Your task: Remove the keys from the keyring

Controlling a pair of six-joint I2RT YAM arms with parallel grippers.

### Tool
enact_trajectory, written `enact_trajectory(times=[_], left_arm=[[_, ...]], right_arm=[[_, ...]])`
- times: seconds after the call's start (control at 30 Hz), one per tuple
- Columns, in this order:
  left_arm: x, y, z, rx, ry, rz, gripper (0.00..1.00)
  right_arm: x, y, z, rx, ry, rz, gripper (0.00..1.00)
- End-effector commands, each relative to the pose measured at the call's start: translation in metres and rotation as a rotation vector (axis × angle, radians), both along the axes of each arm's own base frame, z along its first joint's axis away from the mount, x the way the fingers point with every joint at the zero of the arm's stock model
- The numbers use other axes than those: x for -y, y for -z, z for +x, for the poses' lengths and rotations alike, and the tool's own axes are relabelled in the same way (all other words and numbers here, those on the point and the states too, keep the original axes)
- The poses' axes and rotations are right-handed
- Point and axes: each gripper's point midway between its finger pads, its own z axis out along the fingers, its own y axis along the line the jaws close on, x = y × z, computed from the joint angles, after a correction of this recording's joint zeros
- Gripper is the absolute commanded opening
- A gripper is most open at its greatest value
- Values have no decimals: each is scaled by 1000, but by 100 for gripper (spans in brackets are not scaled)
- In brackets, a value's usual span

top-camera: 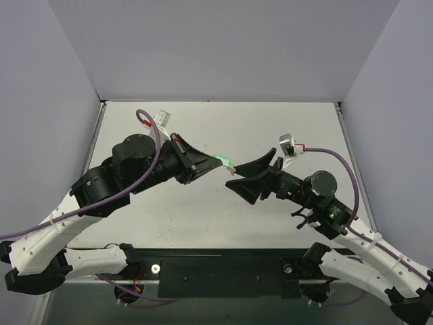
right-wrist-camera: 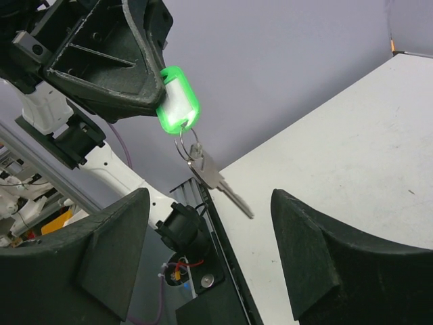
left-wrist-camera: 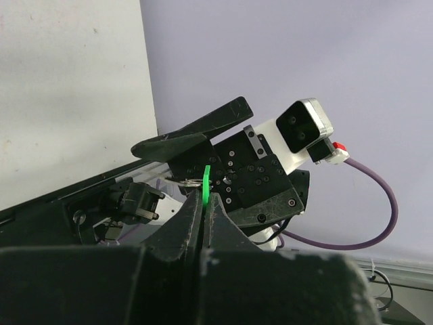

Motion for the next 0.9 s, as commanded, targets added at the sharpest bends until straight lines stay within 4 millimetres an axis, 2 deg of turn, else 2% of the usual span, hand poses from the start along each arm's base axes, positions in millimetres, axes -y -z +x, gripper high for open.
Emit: enact_trajectory(times=[0.0,0.23,0.6,0.87], left_arm=[[-6,-38,-6,48,10,-115,0],[-8,-41,-8,50,12,-130,0],[-10,-45,-12,49,21,-157,0],[-9,-46,-13,49,28,-170,0]], right_arm=[[-2,-45,-9,129,-18,83,65],[-7,-49,-13,143,-25,84,50],[-8,-54,-12,156,3,82,44],[-4,-67,-13,170,23,146,42]])
